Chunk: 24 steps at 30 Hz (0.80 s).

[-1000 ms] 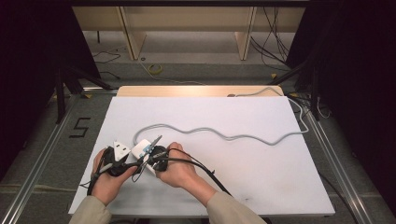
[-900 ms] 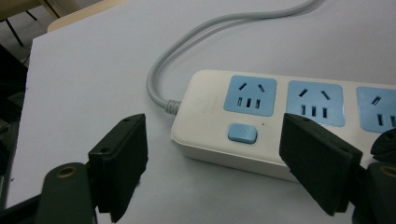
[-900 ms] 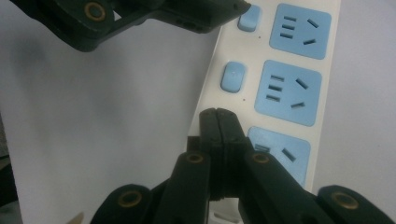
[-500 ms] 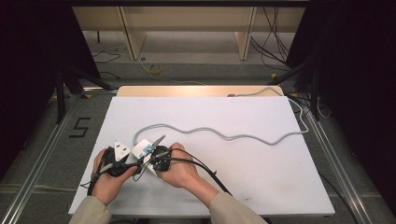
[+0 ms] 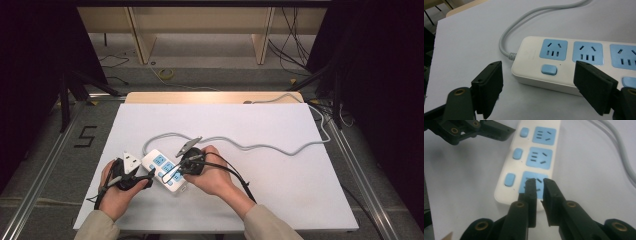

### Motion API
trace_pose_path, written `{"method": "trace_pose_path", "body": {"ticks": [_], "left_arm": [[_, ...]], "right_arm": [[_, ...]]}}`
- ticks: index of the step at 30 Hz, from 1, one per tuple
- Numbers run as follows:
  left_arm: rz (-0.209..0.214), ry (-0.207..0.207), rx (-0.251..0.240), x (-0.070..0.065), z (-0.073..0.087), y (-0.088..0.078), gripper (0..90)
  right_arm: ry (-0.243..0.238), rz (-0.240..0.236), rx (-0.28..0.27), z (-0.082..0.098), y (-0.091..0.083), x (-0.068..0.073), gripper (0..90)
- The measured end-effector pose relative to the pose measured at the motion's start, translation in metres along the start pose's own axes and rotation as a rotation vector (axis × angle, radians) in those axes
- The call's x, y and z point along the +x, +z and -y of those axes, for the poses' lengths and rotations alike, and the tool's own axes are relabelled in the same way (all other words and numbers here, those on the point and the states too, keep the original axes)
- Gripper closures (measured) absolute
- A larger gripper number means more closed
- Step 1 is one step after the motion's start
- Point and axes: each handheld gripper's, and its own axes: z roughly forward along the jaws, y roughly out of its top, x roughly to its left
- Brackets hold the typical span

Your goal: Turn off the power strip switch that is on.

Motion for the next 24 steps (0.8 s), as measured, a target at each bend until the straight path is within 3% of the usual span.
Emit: {"method": "trace_pose_path", "body": {"ticks": [8,15,20,24], "left_arm": [[0.004,0.007,0.005,-0.001,0.002,-0.001,23.4],[0.018,0.006,0.008,-0.005,0.004,-0.002,23.5],[0.020,0.006,0.007,-0.008,0.004,-0.001,23.5],[0.019,0.007,0.009,-0.008,0.004,-0.002,23.4]], "right_arm": [[0.090,0.051,-0.043,0.048,-0.032,-0.031,71.1],[0.194,0.141,-0.090,0.108,-0.072,-0.062,64.4],[0.259,0.220,-0.104,0.158,-0.094,-0.073,60.3],[0.299,0.246,-0.145,0.187,-0.107,-0.076,57.1]]}}
